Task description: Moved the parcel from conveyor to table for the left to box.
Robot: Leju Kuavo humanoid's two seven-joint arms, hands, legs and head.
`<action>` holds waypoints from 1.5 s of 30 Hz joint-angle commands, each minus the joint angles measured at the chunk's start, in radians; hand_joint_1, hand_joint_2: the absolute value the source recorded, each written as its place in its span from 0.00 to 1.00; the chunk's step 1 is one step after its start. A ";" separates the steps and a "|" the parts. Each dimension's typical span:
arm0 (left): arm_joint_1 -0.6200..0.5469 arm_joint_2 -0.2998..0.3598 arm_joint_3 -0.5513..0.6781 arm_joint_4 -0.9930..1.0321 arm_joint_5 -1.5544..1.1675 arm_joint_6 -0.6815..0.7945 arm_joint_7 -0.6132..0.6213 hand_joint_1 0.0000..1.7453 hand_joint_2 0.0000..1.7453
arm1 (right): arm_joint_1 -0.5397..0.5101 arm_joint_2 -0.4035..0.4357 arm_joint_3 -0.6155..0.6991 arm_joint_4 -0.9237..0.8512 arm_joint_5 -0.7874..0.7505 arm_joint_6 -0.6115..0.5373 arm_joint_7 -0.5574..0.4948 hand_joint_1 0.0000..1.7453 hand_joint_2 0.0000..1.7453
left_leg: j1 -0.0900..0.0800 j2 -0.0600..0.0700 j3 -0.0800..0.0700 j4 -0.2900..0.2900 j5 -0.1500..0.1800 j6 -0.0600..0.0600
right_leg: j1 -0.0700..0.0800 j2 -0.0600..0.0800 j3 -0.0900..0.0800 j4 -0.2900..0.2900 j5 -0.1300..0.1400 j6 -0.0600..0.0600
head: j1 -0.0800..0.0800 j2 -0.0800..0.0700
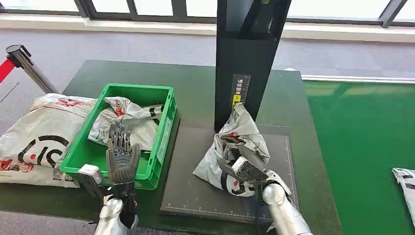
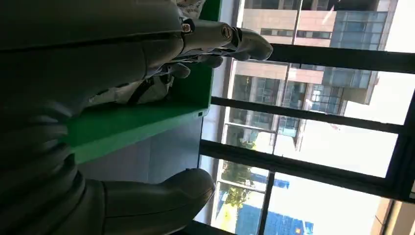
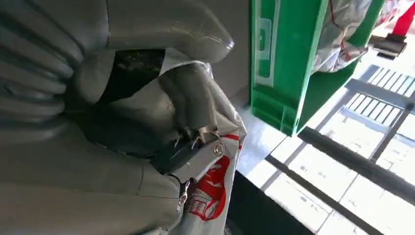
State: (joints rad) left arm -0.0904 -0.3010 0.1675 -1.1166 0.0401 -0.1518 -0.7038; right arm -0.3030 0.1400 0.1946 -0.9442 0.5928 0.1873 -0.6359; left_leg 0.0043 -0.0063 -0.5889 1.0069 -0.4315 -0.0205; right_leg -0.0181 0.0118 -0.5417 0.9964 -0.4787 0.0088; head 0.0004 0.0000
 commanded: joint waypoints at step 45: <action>-0.070 -0.022 0.046 0.179 -0.029 0.033 0.006 0.00 1.00 | 0.000 -0.180 0.217 -0.258 -0.343 -0.004 -0.062 0.00 0.00 | 0.000 -0.003 0.000 0.000 0.002 0.001 | -0.001 -0.004 0.001 0.000 0.001 0.001 | 0.000 0.000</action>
State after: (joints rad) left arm -0.1282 -0.3010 0.1698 -1.0605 0.0084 -0.1316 -0.7034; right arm -0.2438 0.0587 0.2270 -1.2715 0.2442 0.1549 -0.7015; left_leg 0.0042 -0.0112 -0.5856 1.0069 -0.4303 -0.0195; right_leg -0.0187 0.0066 -0.5364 0.9964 -0.4798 0.0098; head 0.0004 0.0000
